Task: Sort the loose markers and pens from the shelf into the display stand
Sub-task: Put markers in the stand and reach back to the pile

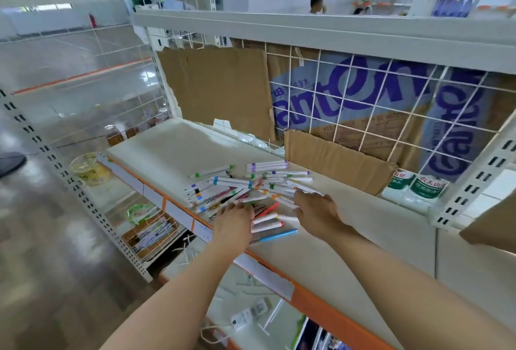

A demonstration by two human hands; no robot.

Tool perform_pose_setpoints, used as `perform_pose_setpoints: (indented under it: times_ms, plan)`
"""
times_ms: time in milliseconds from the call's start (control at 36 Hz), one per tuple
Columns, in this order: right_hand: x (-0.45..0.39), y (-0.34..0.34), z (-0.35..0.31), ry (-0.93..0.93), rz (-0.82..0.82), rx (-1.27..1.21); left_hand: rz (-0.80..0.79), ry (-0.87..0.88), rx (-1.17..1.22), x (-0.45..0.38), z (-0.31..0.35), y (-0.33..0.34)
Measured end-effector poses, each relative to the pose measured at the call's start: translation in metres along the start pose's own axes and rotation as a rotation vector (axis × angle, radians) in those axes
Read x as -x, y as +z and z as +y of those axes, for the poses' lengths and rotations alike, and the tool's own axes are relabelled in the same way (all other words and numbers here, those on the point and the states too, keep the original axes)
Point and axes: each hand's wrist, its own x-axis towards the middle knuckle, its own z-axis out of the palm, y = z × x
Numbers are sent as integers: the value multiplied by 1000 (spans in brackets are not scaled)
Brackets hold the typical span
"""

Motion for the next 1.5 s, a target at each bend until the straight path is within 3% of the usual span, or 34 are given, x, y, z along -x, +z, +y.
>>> perform_pose_setpoints:
  times_ms: [333,556,695,861,1278,1500]
  plan:
    - [25,-18,11,236,363,-620,198,-118,391,2,20,-18]
    - [51,-37,10,260,623,-845,335,-42,615,0,40,-26]
    - [80,-44,16,301,698,-778,390,83,838,2,54,-19]
    - [116,-40,27,463,743,-639,382,198,908,7,70,-22]
    - [251,-48,51,852,1030,-455,175,516,1017,36,145,-14]
    - [342,-56,64,1060,1130,-240,46,732,1062,87,210,-13]
